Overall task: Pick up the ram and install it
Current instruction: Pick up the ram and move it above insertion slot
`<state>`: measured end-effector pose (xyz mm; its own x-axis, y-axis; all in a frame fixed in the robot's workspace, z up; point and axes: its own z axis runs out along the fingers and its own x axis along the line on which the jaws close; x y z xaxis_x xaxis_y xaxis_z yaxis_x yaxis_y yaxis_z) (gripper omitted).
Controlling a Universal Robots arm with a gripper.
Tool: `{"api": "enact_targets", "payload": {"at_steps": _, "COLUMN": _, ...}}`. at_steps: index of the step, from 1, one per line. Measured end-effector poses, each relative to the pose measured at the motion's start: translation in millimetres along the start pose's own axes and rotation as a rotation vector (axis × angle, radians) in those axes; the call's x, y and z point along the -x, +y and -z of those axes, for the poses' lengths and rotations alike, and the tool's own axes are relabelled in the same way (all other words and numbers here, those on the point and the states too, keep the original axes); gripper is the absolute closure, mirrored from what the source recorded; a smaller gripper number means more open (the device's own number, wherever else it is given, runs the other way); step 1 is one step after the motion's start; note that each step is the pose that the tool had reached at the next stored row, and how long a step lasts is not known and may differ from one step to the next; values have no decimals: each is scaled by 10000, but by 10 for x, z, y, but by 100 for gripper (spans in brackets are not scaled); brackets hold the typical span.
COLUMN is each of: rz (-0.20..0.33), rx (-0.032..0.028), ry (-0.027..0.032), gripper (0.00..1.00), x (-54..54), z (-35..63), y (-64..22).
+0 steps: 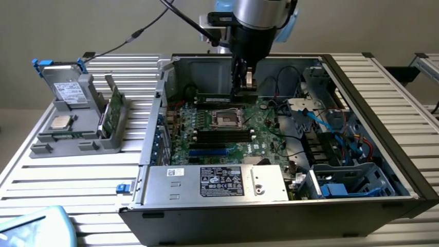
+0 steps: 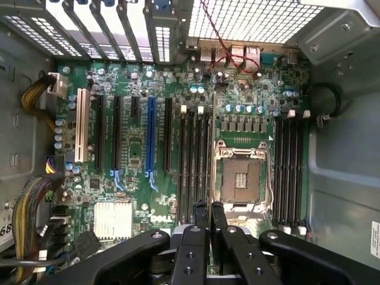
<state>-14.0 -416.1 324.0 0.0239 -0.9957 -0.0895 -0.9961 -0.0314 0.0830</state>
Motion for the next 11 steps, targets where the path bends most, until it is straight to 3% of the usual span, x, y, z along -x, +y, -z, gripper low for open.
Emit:
{"api": "enact_targets", "payload": {"at_steps": 3, "rz": 2, "rx": -38, "ry": 1, "gripper": 86, "x": -6, "z": -46, "y": -22}}
{"api": "enact_targets", "payload": {"at_steps": 7, "rz": 16, "rx": -213, "ry": 27, "gripper": 86, "x": -8, "z": -72, "y": -32}}
{"api": "enact_targets", "payload": {"at_steps": 11, "rz": 16, "rx": -219, "ry": 31, "gripper": 86, "x": -9, "z": -76, "y": -32}}
